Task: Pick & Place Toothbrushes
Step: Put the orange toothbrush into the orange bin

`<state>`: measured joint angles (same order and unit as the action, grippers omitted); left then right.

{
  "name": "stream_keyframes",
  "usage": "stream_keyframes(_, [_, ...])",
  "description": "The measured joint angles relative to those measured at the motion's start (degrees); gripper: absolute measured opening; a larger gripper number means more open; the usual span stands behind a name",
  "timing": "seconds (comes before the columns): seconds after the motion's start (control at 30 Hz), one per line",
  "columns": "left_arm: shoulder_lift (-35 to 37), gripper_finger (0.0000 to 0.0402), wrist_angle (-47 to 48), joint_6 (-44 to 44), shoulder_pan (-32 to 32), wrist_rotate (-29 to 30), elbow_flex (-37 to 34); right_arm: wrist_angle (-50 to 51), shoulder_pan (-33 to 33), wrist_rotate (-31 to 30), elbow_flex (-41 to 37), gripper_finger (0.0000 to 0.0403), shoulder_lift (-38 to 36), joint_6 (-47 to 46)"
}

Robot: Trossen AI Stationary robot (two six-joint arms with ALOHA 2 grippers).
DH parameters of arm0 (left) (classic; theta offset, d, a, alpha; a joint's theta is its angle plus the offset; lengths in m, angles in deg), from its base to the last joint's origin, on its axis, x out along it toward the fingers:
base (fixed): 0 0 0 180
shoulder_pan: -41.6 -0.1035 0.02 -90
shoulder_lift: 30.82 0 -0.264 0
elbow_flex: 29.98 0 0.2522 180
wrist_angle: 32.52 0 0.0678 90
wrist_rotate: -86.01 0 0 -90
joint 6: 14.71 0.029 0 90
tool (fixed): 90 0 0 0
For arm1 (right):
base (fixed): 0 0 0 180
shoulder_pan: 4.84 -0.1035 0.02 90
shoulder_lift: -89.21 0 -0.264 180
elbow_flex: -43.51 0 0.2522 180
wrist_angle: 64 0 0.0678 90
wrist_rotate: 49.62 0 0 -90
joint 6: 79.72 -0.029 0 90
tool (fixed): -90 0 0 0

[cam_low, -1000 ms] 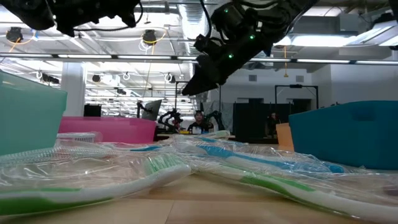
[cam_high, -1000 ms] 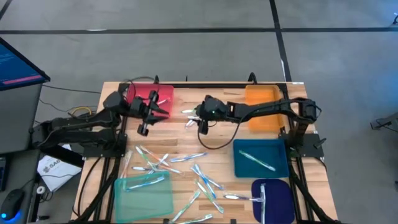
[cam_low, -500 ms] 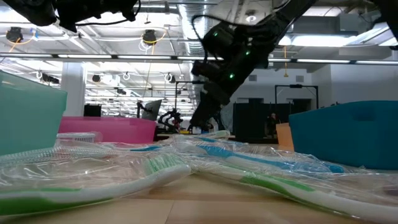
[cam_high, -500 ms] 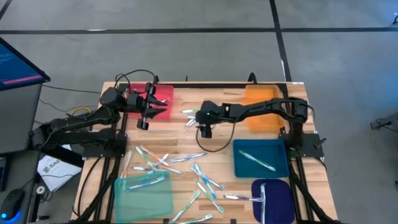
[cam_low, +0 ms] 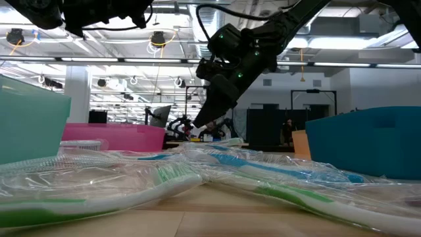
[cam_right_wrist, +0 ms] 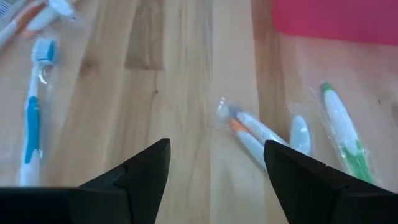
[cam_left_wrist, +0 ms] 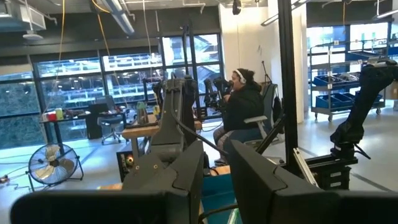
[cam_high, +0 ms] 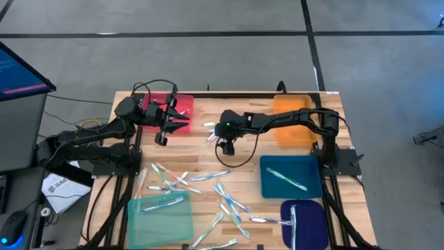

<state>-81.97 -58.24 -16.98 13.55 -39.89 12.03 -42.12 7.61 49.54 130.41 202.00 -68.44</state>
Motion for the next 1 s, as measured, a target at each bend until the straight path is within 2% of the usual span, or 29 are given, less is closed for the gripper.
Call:
stream_keyframes(0.13, [0.02,0.0072,0.00,0.04,0.00,0.00,0.00,0.58,0.87,-0.44,-0.13,0.0255,1.15,-1.56])
stream_keyframes(0.3, [0.02,0.0072,-0.14,0.04,0.00,0.02,0.00,0.10,2.94,-9.34,0.01,0.0255,0.92,-6.00])
stream_keyframes(0.5, [0.02,0.0072,-0.16,0.04,0.00,0.02,0.00,0.32,5.50,-10.90,0.04,0.0255,0.57,-9.82])
stream_keyframes(0.63, [0.02,0.0072,-0.16,0.07,0.00,0.04,0.00,2.37,6.12,-15.67,-0.04,0.0250,1.00,-10.50])
stream_keyframes(0.7, [0.02,0.0072,-0.14,0.07,0.00,0.05,0.00,4.22,6.14,-17.22,-0.02,0.0239,0.93,-10.43])
stream_keyframes(0.8, [0.02,0.0072,-0.09,0.07,0.00,0.05,0.00,6.82,5.81,-16.20,-0.02,0.0211,0.88,-9.51])
stream_keyframes(1.0, [0.02,0.0072,-0.07,0.28,0.00,0.07,-0.02,7.99,5.54,-14.76,-0.02,0.0136,0.80,-9.24])
